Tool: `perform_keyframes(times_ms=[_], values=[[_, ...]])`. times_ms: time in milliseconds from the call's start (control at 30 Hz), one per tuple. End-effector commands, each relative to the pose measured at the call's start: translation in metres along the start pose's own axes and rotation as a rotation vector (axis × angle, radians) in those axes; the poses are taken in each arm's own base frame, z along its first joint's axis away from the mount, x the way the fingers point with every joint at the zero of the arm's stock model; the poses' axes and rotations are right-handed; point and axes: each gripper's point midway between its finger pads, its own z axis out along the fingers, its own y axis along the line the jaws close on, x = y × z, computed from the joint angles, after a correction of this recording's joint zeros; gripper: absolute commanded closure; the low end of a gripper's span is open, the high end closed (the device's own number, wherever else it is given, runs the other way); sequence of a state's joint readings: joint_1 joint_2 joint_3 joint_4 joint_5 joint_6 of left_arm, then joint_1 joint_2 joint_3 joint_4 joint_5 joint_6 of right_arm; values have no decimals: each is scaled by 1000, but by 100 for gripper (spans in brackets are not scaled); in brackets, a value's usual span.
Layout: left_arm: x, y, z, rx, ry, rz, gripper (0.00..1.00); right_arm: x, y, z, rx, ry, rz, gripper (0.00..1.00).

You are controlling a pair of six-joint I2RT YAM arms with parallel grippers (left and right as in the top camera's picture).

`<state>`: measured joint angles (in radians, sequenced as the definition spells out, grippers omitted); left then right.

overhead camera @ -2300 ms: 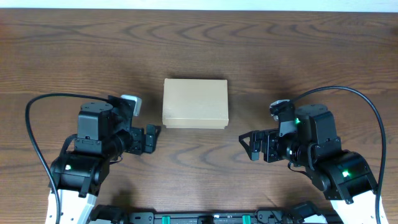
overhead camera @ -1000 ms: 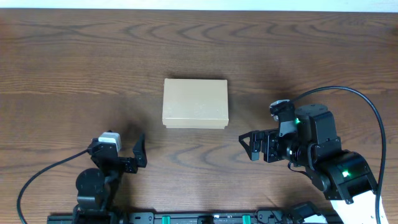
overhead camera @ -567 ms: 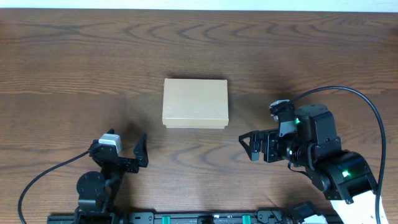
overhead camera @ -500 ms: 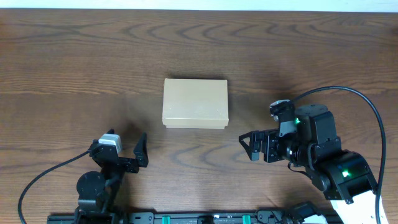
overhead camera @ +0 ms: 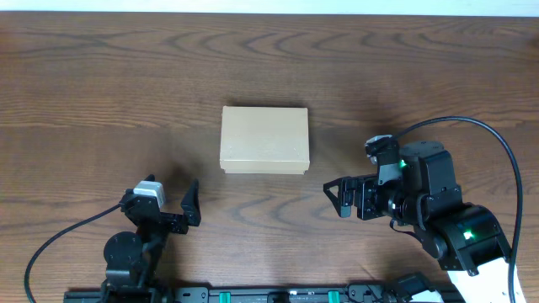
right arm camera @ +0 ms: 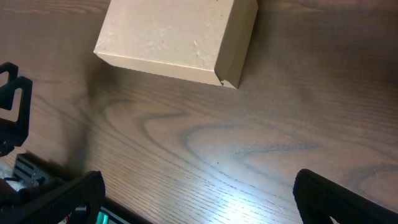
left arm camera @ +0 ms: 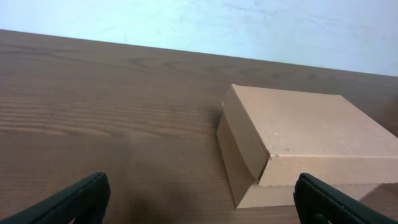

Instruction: Pack container

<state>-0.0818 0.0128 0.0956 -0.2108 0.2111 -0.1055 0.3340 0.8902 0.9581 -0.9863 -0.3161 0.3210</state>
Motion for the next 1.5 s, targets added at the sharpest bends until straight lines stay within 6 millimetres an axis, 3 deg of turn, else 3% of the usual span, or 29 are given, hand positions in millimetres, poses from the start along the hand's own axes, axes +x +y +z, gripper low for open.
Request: perform_keyframes(times_ms=[0,200,367,667,1067,1467], values=[[12,0,3,9,23,-11,5,-2,1,-2,1,-8,-14,1],[12,0,3,9,23,-11,5,-11,-24,-18,177,-138,-115,1],[12,0,3,9,23,-11,5,-12,-26,-25,167,-348,-199,1],[12,0,3,9,23,-11,5,18,-46,4,98,-573,-254,1],[12,0,3,9,23,-11,5,41,-65,41,77,-626,-269,1],[12,0,3,9,23,-11,5,41,-64,42,71,-625,-272,1]])
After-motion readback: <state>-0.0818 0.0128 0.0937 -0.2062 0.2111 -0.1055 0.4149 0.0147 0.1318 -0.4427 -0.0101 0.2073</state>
